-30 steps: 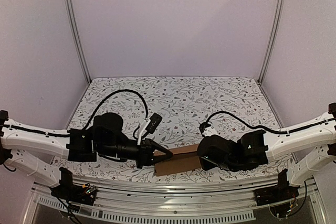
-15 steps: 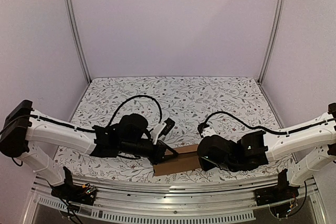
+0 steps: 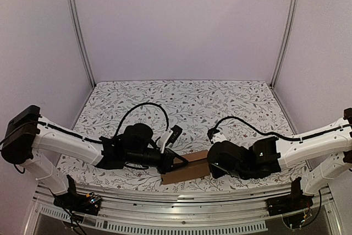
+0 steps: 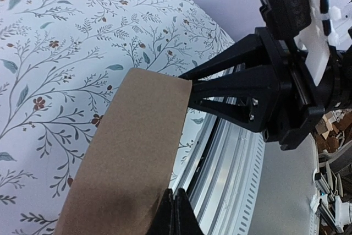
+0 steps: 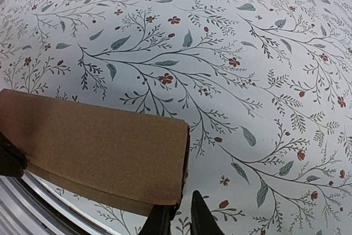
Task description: Fold the paper box
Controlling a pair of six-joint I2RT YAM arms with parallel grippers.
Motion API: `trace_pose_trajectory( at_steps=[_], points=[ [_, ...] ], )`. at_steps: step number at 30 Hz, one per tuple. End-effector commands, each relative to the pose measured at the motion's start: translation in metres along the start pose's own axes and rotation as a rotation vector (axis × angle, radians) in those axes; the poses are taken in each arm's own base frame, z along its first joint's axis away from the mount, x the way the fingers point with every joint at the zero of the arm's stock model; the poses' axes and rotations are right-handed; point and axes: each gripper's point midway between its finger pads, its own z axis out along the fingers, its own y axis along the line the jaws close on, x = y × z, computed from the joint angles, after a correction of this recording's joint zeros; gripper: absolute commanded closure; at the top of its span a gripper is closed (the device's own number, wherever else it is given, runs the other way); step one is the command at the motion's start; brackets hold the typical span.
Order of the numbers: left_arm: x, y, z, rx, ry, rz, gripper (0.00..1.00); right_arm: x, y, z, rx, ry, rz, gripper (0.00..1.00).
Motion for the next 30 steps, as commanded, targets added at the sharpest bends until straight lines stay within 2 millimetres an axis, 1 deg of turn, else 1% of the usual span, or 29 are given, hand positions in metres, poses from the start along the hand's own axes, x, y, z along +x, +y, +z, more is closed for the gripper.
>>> trace_pose_trajectory(
  at_steps=[1, 2, 3, 6, 9, 11, 13, 14, 17, 18, 20, 21, 23, 25, 28, 30],
  points=[
    [0.032, 0.034, 0.004, -0.085, 0.066, -0.063, 1.0, 0.007, 0.002, -0.005, -0.039, 0.03, -0.005, 0.77],
    [0.033, 0.034, 0.004, -0.085, 0.066, -0.067, 1.0, 0.006, 0.003, -0.007, -0.048, 0.029, -0.006, 0.71],
    [0.034, 0.035, 0.004, -0.086, 0.064, -0.069, 1.0, 0.004, 0.003, -0.009, -0.057, 0.026, -0.013, 0.68],
    [0.037, 0.038, 0.005, -0.091, 0.067, -0.074, 1.0, -0.003, 0.008, -0.019, -0.101, 0.017, -0.023, 0.66],
    [0.04, 0.039, 0.006, -0.094, 0.071, -0.078, 1.0, -0.012, 0.017, -0.033, -0.174, 0.006, -0.033, 0.65],
    [0.041, 0.039, 0.007, -0.094, 0.077, -0.08, 1.0, -0.025, 0.021, -0.044, -0.212, -0.029, -0.039, 0.62],
    [0.042, 0.04, 0.007, -0.095, 0.08, -0.079, 1.0, -0.039, 0.026, -0.053, -0.239, -0.077, -0.029, 0.62],
    [0.043, 0.04, 0.007, -0.095, 0.082, -0.08, 1.0, -0.047, 0.025, -0.056, -0.235, -0.102, -0.023, 0.63],
    [0.044, 0.04, 0.007, -0.098, 0.088, -0.08, 1.0, -0.064, 0.028, -0.06, -0.218, -0.148, -0.025, 0.78],
    [0.046, 0.041, 0.007, -0.1, 0.091, -0.08, 1.0, -0.068, 0.032, -0.059, -0.217, -0.157, -0.032, 0.88],
    [0.046, 0.04, 0.007, -0.096, 0.094, -0.079, 1.0, -0.077, 0.04, -0.059, -0.23, -0.183, -0.045, 1.0],
    [0.046, 0.039, 0.007, -0.095, 0.094, -0.078, 1.0, -0.083, 0.043, -0.06, -0.237, -0.199, -0.047, 1.0],
    [0.047, 0.039, 0.007, -0.095, 0.097, -0.078, 1.0, -0.09, 0.048, -0.055, -0.23, -0.215, -0.074, 1.0],
    [0.047, 0.038, 0.008, -0.094, 0.099, -0.076, 1.0, -0.091, 0.053, -0.048, -0.23, -0.22, -0.088, 1.0],
    [0.046, 0.036, 0.009, -0.09, 0.1, -0.076, 1.0, -0.079, 0.055, -0.026, -0.223, -0.237, -0.105, 1.0],
    [0.048, 0.035, 0.01, -0.086, 0.109, -0.074, 1.0, -0.065, 0.056, -0.01, -0.227, -0.237, -0.107, 1.0]
  ],
)
